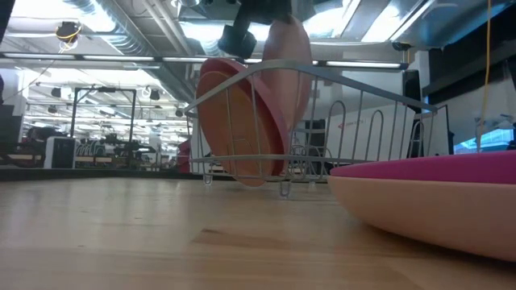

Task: Sort dishes
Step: Put the light brown plate into the dish rack

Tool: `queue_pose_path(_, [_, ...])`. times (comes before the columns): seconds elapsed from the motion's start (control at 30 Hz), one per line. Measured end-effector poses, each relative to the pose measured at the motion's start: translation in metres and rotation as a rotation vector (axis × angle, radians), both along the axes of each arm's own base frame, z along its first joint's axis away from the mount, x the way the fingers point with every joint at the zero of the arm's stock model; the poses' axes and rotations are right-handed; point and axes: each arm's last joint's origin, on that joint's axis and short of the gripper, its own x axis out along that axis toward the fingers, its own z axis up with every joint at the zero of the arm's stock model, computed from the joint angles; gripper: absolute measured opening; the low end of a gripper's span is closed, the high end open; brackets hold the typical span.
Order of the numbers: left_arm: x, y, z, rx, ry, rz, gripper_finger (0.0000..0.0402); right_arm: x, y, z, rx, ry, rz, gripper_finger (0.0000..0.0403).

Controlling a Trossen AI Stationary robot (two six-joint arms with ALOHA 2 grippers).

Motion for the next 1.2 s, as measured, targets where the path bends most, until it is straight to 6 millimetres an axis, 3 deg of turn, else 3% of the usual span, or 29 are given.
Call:
queue_pose_path(0.23, [0.002,0.008,-0.004,-0.001,0.030,0.016,0.0000,0.014,0.010,-0.038,-0.032,0.055,-0.017,0.0159])
queue_pose_path(0.67, [0.008,0.018,-0.009,-0.013,0.002,0.002,0.0000,0.026,0.019,-0.075,-0.060,0.090,-0.020,0.0159])
queue_pose_path(1.2, [0.007,0.014,-0.007,0.020,0.031,-0.009,0.0000,0.026,0.020,-0.086,-0.065,0.107,-0.030,0.0159])
